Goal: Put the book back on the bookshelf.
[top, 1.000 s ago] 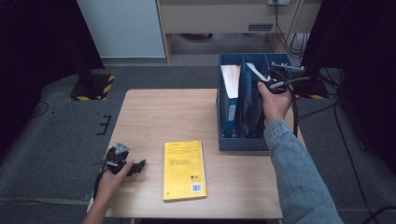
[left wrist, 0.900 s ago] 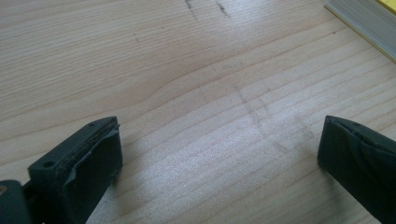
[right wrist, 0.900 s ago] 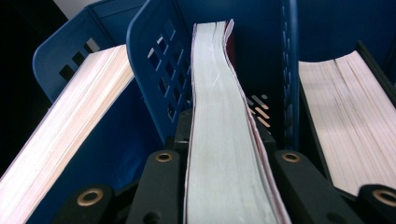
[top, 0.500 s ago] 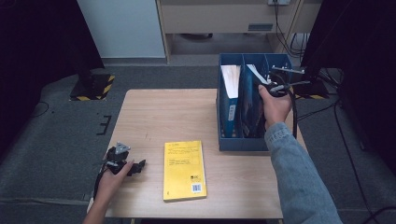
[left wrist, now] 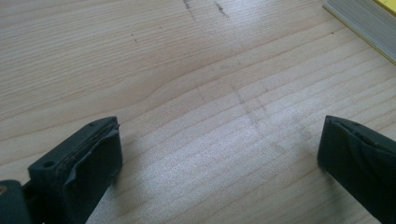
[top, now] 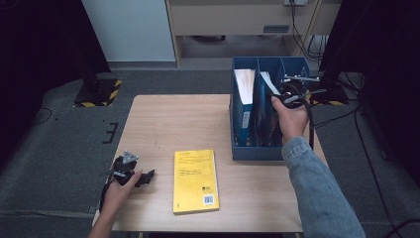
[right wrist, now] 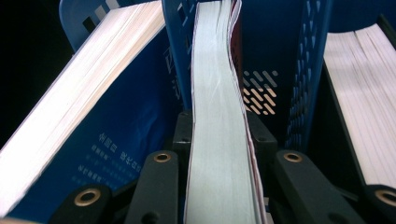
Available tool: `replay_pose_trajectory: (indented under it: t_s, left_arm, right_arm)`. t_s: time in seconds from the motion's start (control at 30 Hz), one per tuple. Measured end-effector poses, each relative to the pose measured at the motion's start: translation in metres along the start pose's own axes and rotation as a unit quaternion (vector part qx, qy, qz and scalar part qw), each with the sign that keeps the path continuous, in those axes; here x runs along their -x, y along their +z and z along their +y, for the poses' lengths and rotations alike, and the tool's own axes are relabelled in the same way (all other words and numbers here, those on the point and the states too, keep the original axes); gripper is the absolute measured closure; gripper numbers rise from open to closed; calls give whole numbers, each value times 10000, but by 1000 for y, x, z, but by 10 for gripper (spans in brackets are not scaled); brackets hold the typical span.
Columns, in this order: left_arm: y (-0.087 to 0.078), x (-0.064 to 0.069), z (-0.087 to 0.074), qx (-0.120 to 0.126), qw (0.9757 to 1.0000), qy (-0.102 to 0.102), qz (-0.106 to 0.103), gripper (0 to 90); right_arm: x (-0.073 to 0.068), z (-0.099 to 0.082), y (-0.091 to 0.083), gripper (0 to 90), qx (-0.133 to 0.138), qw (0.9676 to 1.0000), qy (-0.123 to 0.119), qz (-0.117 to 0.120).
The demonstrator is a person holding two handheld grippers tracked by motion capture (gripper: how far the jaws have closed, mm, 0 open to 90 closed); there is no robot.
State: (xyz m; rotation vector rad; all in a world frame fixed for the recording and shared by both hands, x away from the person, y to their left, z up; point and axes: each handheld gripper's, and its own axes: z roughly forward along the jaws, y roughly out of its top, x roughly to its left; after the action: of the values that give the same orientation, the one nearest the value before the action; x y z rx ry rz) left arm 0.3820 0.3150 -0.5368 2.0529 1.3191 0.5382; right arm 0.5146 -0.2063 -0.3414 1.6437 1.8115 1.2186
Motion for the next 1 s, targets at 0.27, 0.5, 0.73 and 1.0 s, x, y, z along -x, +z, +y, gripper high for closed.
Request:
replay_pose_trajectory:
  t_s: [0.27,0.5,0.73,1.0]
  left_arm:
    - [0,0,0,-14,10000,15,-5,0]
    - [0,1,0,-14,10000,18,-6,0]
    - [0,1,0,-13,10000,19,-8,0]
    - [0,1,0,-14,10000,26,-12,0]
  right_arm:
    - [1,-6,-5,701,-39,9999,72,63]
    - [2,-15,-11,692,53,9998,156,145]
    - [0,-16,-11,673,73,9996,175,185]
    - [-6,-12,-11,638,-50,9998,4,216]
